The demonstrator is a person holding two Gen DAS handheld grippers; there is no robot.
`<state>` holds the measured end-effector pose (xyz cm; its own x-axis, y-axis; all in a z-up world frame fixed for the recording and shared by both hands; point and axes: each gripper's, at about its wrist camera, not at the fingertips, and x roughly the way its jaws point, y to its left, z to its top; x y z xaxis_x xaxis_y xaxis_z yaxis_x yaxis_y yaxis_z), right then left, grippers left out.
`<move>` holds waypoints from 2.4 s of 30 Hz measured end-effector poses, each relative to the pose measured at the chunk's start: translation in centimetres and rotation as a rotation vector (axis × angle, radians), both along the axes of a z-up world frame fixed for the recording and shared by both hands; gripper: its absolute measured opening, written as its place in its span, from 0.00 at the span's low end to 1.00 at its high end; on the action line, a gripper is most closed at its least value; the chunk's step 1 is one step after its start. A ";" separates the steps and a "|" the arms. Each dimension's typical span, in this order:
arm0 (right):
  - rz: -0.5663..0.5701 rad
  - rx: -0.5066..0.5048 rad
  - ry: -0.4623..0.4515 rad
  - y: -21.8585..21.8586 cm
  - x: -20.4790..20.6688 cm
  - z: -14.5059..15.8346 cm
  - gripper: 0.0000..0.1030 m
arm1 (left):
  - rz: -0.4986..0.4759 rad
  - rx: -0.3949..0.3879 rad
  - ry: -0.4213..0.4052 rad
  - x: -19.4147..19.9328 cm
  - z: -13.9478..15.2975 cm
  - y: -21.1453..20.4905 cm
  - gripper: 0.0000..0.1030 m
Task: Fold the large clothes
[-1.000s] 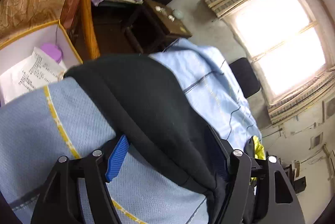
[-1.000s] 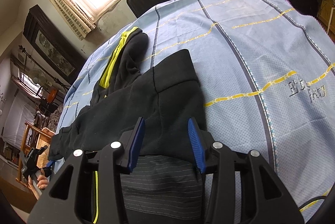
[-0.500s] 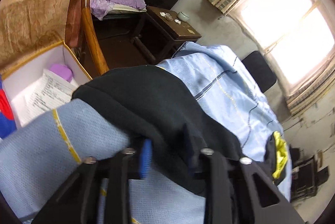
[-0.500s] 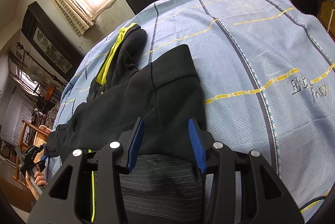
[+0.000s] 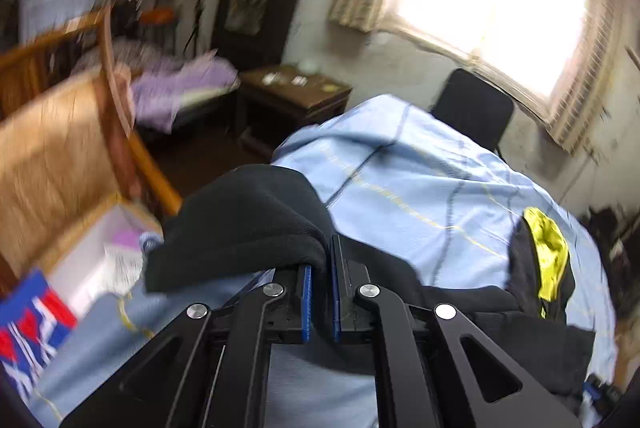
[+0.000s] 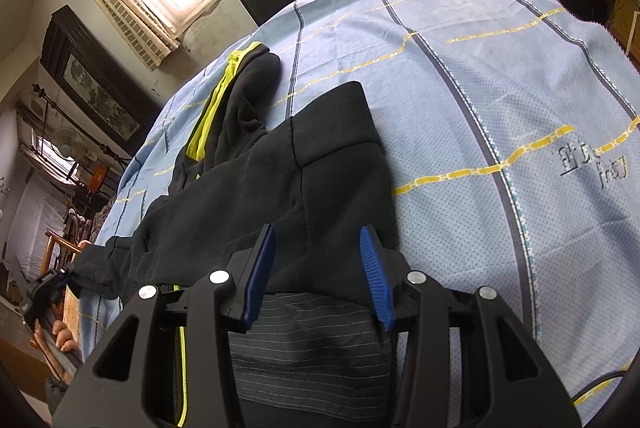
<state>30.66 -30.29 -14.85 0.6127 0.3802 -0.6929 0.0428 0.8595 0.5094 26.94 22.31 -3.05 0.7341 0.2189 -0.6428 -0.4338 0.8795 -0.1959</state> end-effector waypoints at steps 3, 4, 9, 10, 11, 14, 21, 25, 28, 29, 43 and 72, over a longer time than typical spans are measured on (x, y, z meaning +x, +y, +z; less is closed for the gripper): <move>-0.005 0.008 0.002 -0.2 -0.1 0.0 0.43 | -0.064 0.101 -0.025 0.5 2.1 -4.1 0.07; -0.006 0.010 0.003 -0.3 -0.1 0.0 0.43 | -0.089 0.136 -0.035 0.7 2.7 -5.8 0.07; -0.006 0.036 0.011 -0.6 0.0 -0.1 0.43 | -0.254 0.307 -0.073 1.2 4.0 -15.3 0.07; -0.007 0.039 0.011 -0.7 -0.1 -0.1 0.43 | -0.294 0.333 -0.073 1.3 3.7 -17.2 0.07; -0.008 0.042 0.012 -0.8 -0.1 -0.1 0.43 | -0.332 0.357 -0.071 1.3 3.3 -19.1 0.07; -0.009 0.054 0.015 -0.9 -0.1 -0.1 0.43 | -0.475 0.446 -0.022 1.9 0.3 -25.7 0.07; -0.010 0.081 0.024 -1.3 -0.2 -0.3 0.45 | -0.619 0.558 0.200 4.4 -9.8 -33.1 0.11; -0.002 0.086 0.022 -1.1 0.0 -0.2 0.47 | -0.628 0.536 0.208 3.9 -9.8 -32.4 0.23; 0.015 0.066 0.016 -0.5 -0.1 0.0 0.47 | -0.628 0.469 0.172 2.4 -7.6 -30.2 0.59; 0.019 0.058 0.012 -0.3 -0.1 0.0 0.47 | -0.626 0.459 0.158 1.8 -6.9 -29.7 0.63; 0.201 -0.201 -0.190 8.1 -3.7 5.1 0.47 | -0.221 0.147 0.123 3.8 -5.0 -10.4 0.85; 0.597 -0.870 -0.314 34.5 -1.3 1.0 0.54 | -0.299 0.014 0.238 6.0 -7.9 -6.4 0.78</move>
